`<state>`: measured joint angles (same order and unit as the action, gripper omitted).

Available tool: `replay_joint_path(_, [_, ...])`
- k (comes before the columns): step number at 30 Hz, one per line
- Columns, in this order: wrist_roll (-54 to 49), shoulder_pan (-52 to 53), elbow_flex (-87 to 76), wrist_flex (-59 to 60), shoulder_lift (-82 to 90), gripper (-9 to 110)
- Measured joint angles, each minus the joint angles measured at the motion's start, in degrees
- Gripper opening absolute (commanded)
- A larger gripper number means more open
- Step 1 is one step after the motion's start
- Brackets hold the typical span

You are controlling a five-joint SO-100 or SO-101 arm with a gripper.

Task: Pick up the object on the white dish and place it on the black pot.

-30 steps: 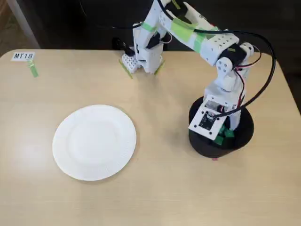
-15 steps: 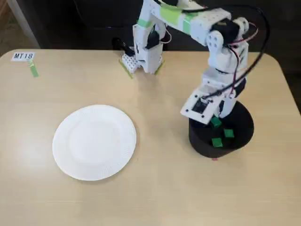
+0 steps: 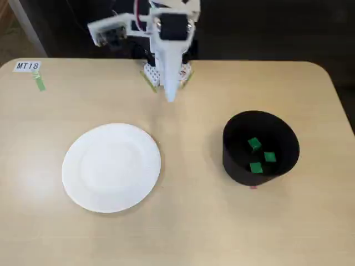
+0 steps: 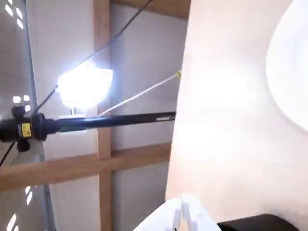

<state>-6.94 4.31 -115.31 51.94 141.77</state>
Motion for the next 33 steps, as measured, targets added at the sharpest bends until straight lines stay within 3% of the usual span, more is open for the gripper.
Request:
replay_joint_path(9, [1.93,-1.14,-27.42,-2.02,22.59,0])
replay_joint_path(21, [3.16,-1.05,-48.6,-2.02,40.43,0])
replay_joint_path(33, [3.69,-1.05,-58.8,0.62,42.45,0])
